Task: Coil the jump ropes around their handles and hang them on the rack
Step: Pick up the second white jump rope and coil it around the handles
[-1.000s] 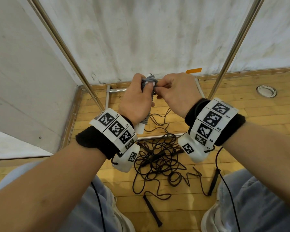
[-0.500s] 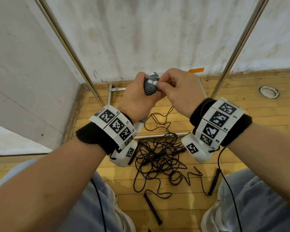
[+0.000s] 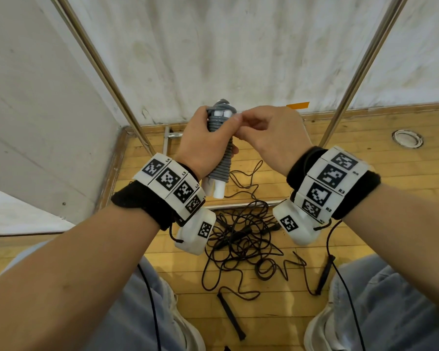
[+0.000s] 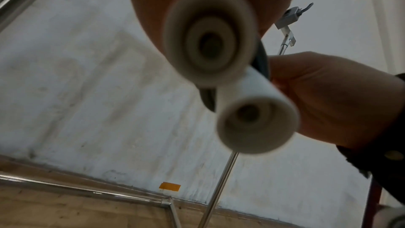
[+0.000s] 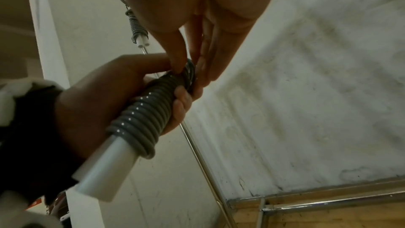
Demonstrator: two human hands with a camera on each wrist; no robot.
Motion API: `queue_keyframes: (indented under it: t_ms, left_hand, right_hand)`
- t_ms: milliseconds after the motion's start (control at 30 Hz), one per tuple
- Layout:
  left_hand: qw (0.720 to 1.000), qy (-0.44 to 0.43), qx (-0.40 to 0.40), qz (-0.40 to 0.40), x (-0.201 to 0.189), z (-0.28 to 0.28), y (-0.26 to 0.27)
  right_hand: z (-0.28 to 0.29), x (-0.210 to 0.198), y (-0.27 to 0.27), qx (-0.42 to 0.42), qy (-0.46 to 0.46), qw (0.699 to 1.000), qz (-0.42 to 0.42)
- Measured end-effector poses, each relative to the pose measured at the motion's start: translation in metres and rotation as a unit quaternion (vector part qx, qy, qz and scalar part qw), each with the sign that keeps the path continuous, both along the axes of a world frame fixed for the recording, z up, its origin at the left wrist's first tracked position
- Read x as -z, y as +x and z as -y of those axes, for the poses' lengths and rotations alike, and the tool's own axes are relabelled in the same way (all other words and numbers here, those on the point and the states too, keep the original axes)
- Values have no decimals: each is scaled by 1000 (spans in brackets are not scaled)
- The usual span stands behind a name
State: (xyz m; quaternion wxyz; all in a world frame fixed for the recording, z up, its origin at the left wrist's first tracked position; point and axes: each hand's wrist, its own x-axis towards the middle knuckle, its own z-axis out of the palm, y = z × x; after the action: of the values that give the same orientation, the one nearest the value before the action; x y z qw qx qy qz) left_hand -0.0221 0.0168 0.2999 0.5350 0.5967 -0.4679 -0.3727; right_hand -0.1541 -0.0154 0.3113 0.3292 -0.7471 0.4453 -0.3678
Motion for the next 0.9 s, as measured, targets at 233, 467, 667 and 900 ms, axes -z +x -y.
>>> queue_keyframes:
  t_ms: [233, 467, 667, 900]
  left_hand:
    - [999, 17, -8, -41, -4, -1, -6]
    - [996, -6, -33, -86, -4, -1, -12]
    - [993, -5, -88, -82, -4, 0, -11]
    - [993, -1, -32, 117, -2, -2, -7]
  right_hand:
    - [0, -1, 0, 16, -38, 999, -32]
    - [-1, 2, 1, 41, -45, 998, -10]
    - [-6, 1, 1, -22, -170, 982, -78]
    - [2, -1, -3, -99, -234, 940, -226]
